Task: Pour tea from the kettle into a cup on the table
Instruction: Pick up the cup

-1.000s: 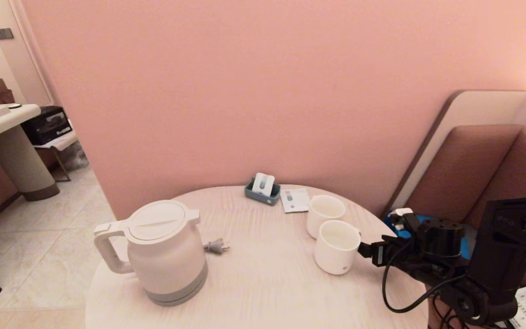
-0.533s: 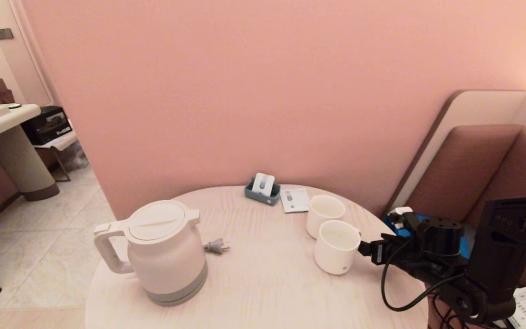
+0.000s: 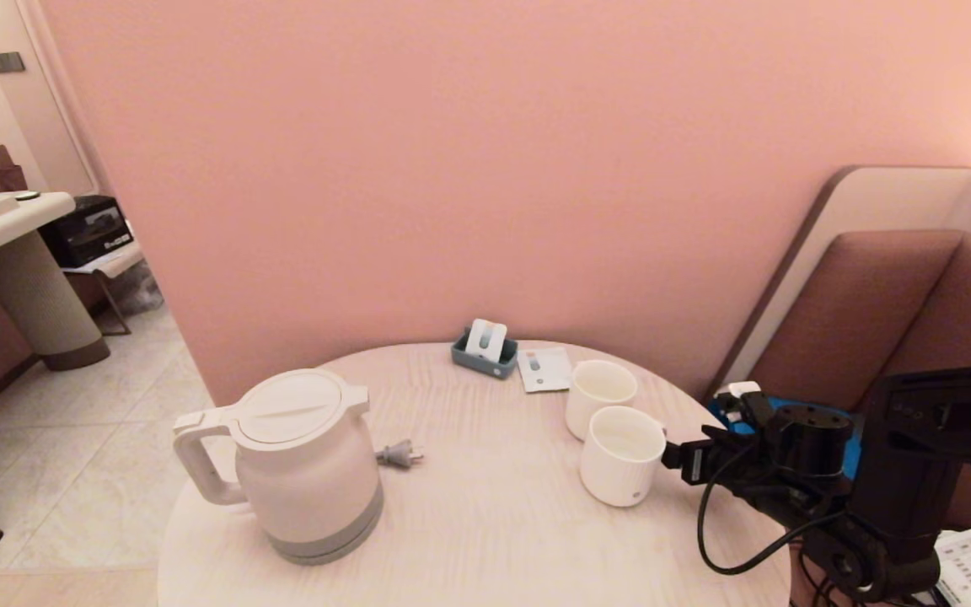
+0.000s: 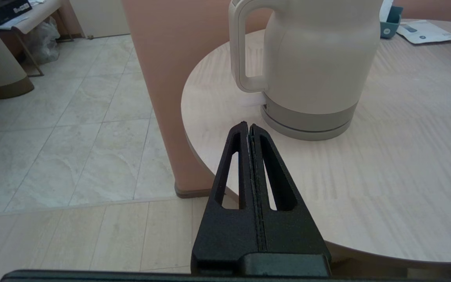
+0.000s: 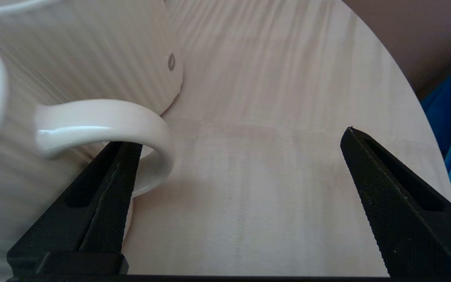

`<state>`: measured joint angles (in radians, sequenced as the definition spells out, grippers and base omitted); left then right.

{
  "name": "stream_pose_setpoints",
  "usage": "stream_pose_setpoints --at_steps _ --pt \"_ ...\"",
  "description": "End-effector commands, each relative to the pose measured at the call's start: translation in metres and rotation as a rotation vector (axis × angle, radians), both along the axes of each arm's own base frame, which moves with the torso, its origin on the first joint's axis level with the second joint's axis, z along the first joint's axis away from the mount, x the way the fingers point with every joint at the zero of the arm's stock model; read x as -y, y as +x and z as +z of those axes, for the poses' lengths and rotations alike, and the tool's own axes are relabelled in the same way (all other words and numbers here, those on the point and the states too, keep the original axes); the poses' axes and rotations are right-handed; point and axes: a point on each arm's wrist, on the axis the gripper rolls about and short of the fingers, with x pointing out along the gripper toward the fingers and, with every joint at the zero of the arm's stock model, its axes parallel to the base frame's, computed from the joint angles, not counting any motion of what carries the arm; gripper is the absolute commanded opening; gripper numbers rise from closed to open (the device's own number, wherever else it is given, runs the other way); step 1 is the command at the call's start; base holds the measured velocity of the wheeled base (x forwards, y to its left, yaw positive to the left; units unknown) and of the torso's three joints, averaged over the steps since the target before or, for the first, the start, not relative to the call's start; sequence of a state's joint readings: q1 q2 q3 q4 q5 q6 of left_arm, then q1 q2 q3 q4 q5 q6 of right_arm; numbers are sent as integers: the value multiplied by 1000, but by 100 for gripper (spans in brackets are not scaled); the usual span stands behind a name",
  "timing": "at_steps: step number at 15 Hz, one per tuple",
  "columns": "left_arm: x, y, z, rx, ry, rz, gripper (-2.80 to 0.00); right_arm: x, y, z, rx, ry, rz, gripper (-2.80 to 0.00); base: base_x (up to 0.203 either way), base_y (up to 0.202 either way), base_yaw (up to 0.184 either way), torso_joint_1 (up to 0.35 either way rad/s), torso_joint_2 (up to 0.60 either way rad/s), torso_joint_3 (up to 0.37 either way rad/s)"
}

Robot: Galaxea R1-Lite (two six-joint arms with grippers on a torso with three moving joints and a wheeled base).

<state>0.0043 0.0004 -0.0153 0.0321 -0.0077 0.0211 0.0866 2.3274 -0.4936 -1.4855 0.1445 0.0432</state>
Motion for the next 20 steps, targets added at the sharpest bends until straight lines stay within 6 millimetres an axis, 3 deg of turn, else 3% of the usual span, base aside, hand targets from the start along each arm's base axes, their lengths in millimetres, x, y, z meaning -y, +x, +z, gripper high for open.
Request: stream_pose_setpoints --at_steps 1,20 --pt "0 0 0 0 0 0 -280 -1 0 -2 0 1 3 0 0 0 0 0 0 0" --pt "0 0 0 0 0 0 -280 -3 5 1 25 0 11 0 0 0 0 0 0 0"
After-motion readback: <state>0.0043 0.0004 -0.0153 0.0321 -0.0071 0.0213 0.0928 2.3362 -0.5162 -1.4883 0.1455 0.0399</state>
